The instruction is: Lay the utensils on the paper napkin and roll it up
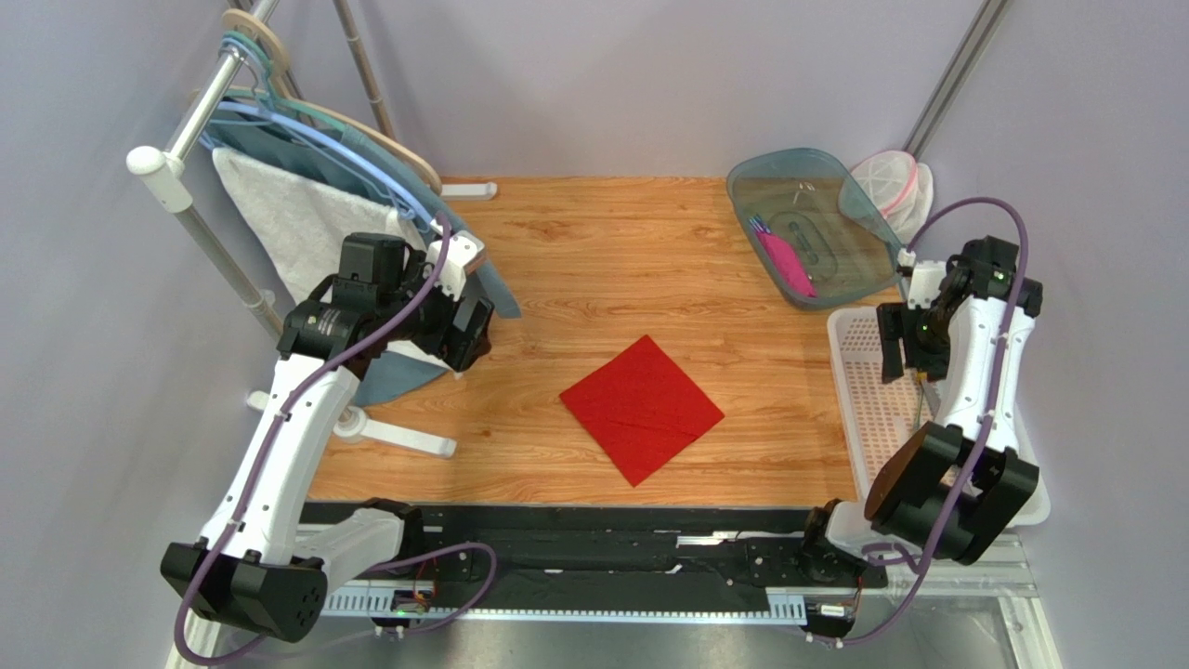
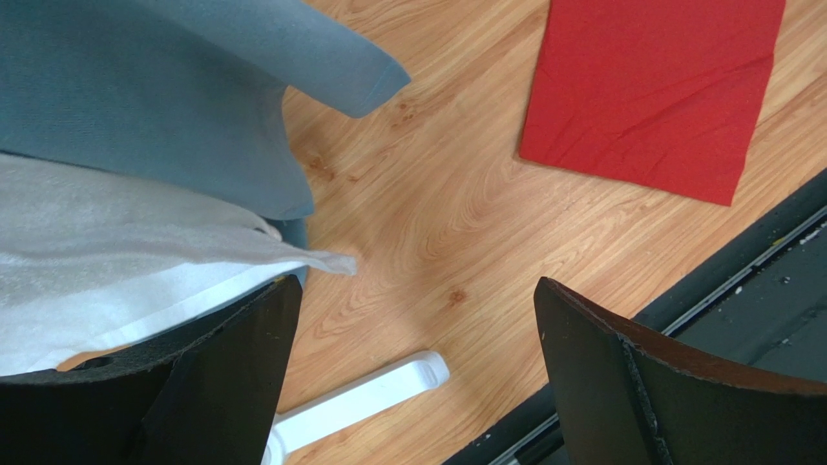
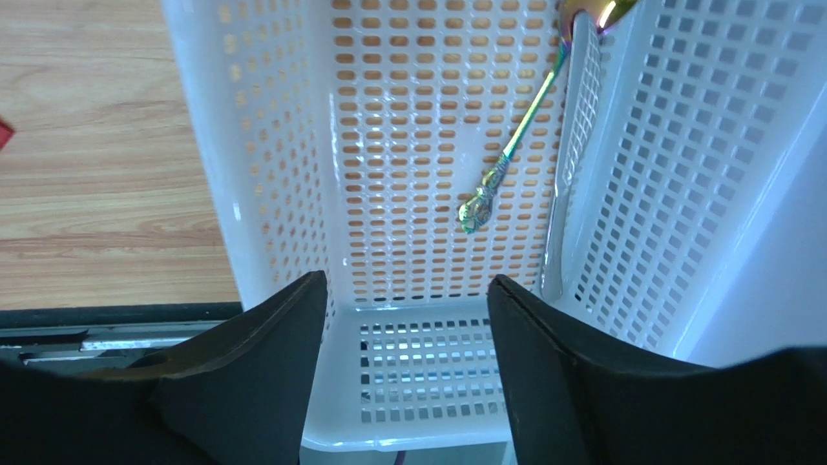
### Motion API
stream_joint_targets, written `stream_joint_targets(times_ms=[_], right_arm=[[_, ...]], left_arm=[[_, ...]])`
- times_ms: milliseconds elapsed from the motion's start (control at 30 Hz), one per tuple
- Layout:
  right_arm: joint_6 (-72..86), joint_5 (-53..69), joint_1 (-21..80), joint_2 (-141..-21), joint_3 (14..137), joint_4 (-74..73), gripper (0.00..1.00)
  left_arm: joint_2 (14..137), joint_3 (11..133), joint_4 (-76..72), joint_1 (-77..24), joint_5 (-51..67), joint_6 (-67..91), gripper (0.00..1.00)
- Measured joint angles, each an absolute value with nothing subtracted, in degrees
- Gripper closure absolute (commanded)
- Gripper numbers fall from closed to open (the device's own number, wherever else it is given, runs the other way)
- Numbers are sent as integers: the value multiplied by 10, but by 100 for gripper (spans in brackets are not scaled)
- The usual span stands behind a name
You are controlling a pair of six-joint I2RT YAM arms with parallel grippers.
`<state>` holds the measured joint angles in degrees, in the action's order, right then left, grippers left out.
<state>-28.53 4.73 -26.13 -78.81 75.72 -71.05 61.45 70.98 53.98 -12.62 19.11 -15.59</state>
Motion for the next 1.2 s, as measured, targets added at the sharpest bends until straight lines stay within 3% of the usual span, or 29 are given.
stream_joint_targets(times_ms=[167,367,1200], right_arm=[[-348,24,-310,-823,759,-711,57],[-411,-6,-352,-858,749,-699,62],[-508,-74,-438,-1001,698,-589,59]], left_arm=[[620,710,537,-126,205,-152,1],[620,710,537,-126,208,-152,1],[629,710,533,-126,211,-153,1]])
